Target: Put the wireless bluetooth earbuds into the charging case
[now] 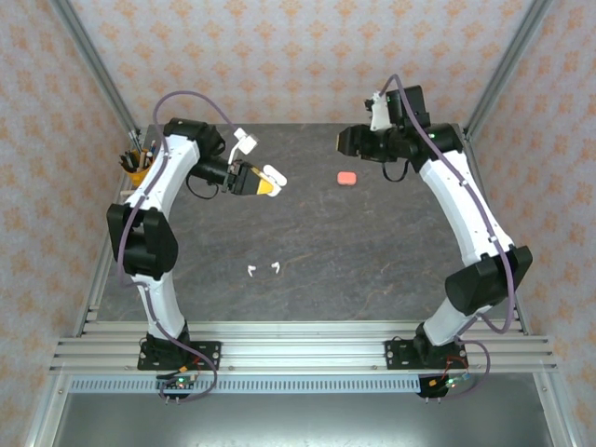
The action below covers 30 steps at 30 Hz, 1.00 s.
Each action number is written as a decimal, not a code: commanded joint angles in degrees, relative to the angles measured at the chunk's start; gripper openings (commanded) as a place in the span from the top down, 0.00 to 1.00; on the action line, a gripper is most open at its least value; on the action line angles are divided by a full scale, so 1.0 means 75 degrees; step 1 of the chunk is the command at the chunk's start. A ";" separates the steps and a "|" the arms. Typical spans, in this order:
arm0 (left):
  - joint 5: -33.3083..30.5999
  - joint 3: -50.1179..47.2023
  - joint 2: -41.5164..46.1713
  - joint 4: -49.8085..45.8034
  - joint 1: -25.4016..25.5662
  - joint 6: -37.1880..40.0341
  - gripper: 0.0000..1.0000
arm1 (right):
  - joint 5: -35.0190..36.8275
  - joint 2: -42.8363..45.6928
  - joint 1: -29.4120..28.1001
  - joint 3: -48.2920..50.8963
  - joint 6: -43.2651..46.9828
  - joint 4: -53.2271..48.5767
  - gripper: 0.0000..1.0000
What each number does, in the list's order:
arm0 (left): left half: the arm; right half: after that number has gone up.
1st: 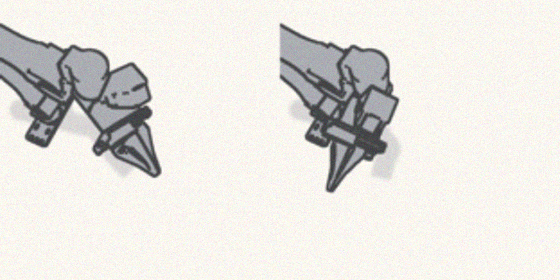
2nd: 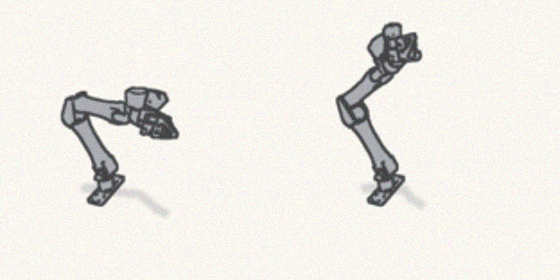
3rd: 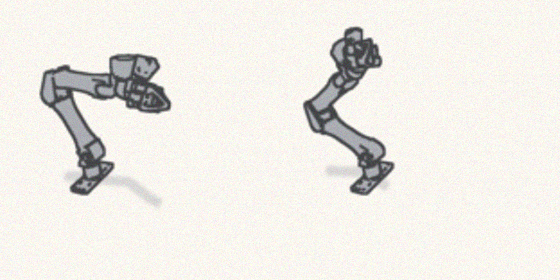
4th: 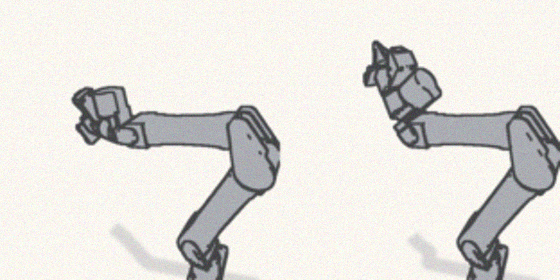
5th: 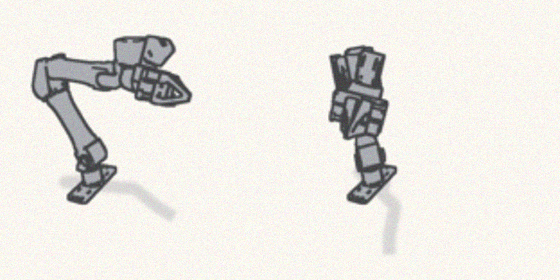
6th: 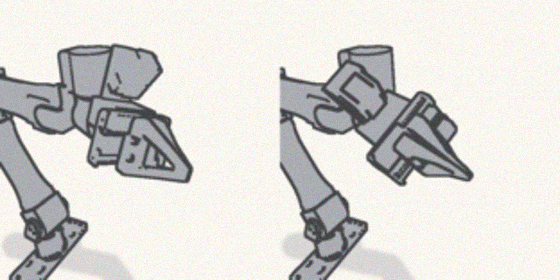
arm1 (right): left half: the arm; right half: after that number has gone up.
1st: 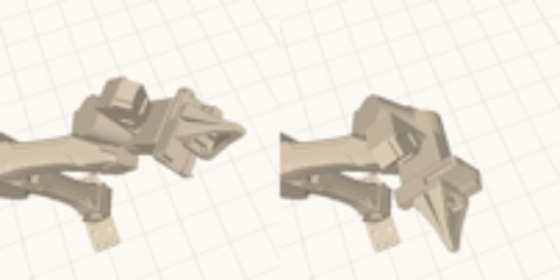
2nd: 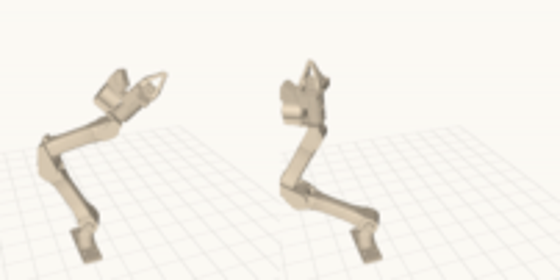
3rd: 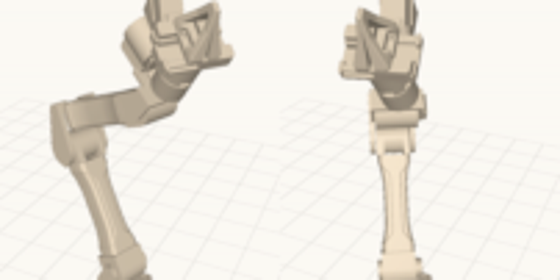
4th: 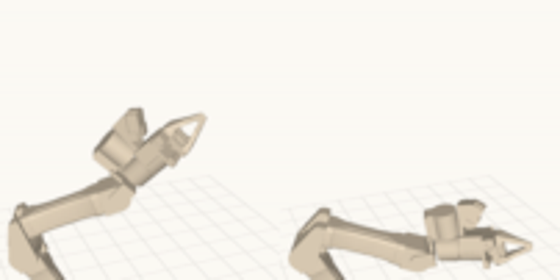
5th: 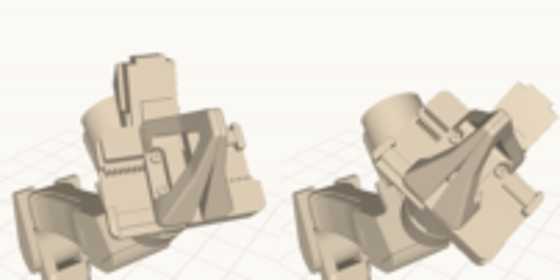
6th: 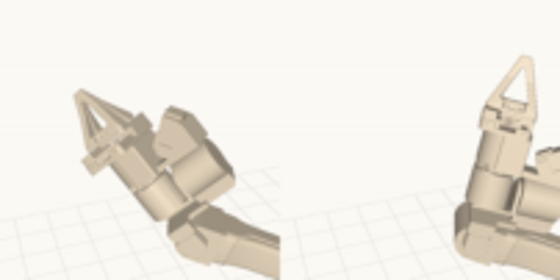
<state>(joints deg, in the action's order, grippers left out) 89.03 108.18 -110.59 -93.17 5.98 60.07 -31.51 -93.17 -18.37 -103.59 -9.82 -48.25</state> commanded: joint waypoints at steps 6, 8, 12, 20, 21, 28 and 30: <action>0.1137 0.1489 -0.0043 -0.1271 -0.0157 -0.1148 1.00 | 0.0872 0.0729 -0.0047 0.1700 -0.1874 0.0547 0.45; 0.1137 0.2336 -0.0364 -0.1277 -0.0061 -0.1697 1.00 | 0.1008 0.0853 -0.0053 0.1899 -0.2047 0.0545 0.45; 0.1113 0.4601 -0.1533 -0.1286 0.0413 -0.2991 1.00 | 0.1115 0.0962 -0.0047 0.2145 -0.2391 0.0612 0.45; 0.1101 0.6295 -0.3350 -0.1276 0.1125 -0.3633 1.00 | 0.1352 0.0961 -0.0048 0.2210 -0.2570 0.0560 0.45; 0.1112 0.6306 -0.3400 -0.1266 0.1185 -0.3527 1.00 | 0.1369 0.0948 -0.0051 0.2208 -0.2564 0.0551 0.45; 0.0696 0.7279 -0.3428 -0.0593 0.1899 -0.3607 1.00 | 0.1470 0.0797 -0.0049 0.2174 -0.2580 0.0558 0.45; -0.4323 0.7193 -0.2838 0.2005 0.2733 -0.7083 1.00 | 0.1465 0.0759 -0.0039 0.2175 -0.2580 0.0601 0.45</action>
<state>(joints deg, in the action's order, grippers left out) 82.78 159.76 -139.59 -90.21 19.77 28.12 -22.20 -87.15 -18.70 -87.37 -28.53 -44.60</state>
